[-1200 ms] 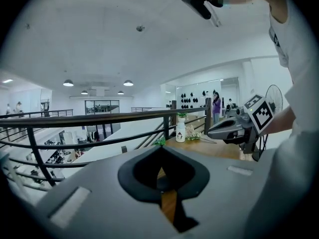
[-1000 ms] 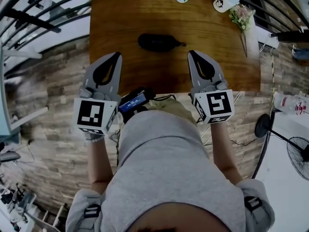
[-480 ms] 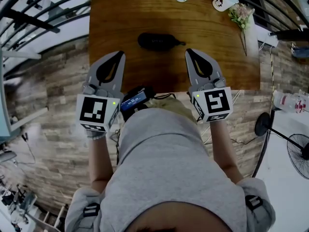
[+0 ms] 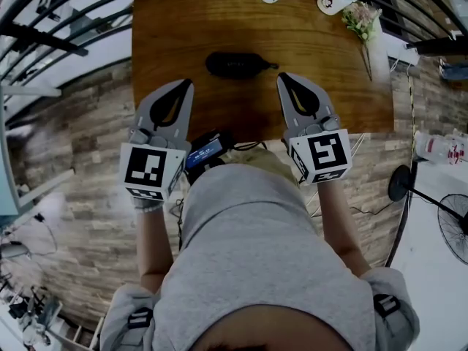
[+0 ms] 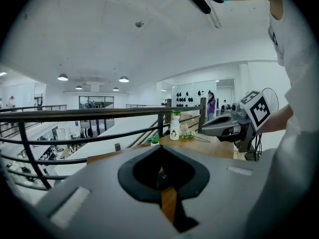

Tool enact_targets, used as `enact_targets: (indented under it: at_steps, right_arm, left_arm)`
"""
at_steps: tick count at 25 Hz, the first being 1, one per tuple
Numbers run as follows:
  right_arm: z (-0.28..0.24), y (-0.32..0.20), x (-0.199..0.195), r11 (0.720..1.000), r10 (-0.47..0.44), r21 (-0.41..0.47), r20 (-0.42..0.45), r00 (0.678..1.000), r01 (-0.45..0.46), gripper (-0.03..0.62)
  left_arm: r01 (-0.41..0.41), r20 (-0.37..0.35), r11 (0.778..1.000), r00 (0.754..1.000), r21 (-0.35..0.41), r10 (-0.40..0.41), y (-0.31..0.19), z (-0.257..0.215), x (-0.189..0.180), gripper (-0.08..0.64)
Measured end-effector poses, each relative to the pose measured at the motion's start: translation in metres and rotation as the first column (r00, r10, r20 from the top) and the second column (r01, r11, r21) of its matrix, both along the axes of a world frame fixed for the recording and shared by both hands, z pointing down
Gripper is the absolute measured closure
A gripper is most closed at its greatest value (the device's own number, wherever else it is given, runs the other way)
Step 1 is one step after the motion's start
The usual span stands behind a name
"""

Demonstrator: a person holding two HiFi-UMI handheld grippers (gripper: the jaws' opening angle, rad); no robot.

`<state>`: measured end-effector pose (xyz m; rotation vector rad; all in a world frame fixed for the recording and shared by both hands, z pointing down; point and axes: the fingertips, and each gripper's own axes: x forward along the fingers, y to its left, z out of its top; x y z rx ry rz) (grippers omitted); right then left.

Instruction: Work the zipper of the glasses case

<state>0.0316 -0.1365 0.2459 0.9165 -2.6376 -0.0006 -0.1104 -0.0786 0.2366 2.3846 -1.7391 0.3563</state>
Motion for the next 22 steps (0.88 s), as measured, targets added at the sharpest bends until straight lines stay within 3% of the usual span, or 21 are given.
enact_targets:
  at_steps: [16, 22]
  right_arm:
    - [0.0055, -0.0013, 0.0049, 1.000, 0.017, -0.010, -0.012, 1.000, -0.017, 0.591]
    - [0.0073, -0.0002, 0.0027, 1.000, 0.016, -0.012, -0.015, 1.000, -0.016, 0.591]
  left_arm:
    - [-0.009, 0.009, 1.000, 1.000, -0.019, 0.009, -0.0051, 0.0051, 0.0047, 0.545]
    - [-0.007, 0.019, 1.000, 1.000, 0.007, 0.007, -0.0092, 0.0005, 0.0020, 0.545]
